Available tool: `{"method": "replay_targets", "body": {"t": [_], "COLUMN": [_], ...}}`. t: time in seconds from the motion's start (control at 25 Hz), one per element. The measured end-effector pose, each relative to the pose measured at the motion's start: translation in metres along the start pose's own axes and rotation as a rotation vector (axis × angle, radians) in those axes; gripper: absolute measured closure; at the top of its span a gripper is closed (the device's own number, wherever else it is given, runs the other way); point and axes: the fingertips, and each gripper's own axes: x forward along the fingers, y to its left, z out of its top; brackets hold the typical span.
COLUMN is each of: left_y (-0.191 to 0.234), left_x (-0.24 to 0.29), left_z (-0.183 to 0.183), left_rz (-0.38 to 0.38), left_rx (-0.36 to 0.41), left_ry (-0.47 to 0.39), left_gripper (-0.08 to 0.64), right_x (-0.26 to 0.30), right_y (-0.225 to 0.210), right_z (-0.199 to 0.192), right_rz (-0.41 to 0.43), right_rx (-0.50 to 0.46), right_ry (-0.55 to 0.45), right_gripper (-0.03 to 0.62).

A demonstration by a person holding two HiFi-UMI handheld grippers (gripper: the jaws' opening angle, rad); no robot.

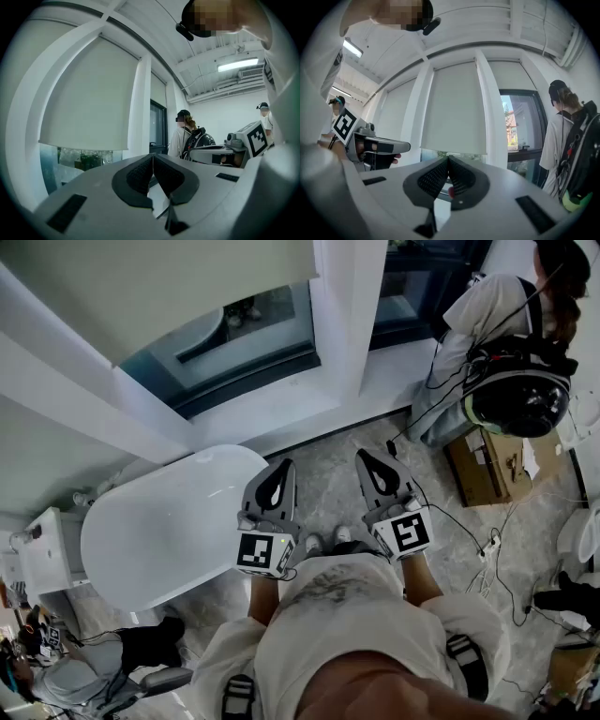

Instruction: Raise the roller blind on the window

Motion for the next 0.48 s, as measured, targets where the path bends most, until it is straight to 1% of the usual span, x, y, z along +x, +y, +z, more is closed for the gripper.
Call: {"method": "replay_targets", "body": {"t": [0.2, 0.36, 0.48], "left_y": [-0.003, -0.009, -0.016], "left_x": [0.006, 0.014, 0.021], "left_z": [-0.003, -0.004, -0.003], "left_rz": [-0.002, -0.008, -0.003], "left_rx": [-0.010, -0.012, -0.010], "left_ry": [-0.002, -0.004, -0.007], "left_gripper": [0.551, 0.551, 0.551], "right_x": [0.002, -0.002, -0.005], "right_y": [0.000, -0.007, -0.015], "right_z": [0.001, 0.004, 0.002], "right_rz": [0.003, 0.019, 0.030], "right_rx": [0.003, 0.044, 0.046], "right_ry": [-0.016, -0.061, -0.059], "right_gripper": [0.531, 0.529, 0.529]}}
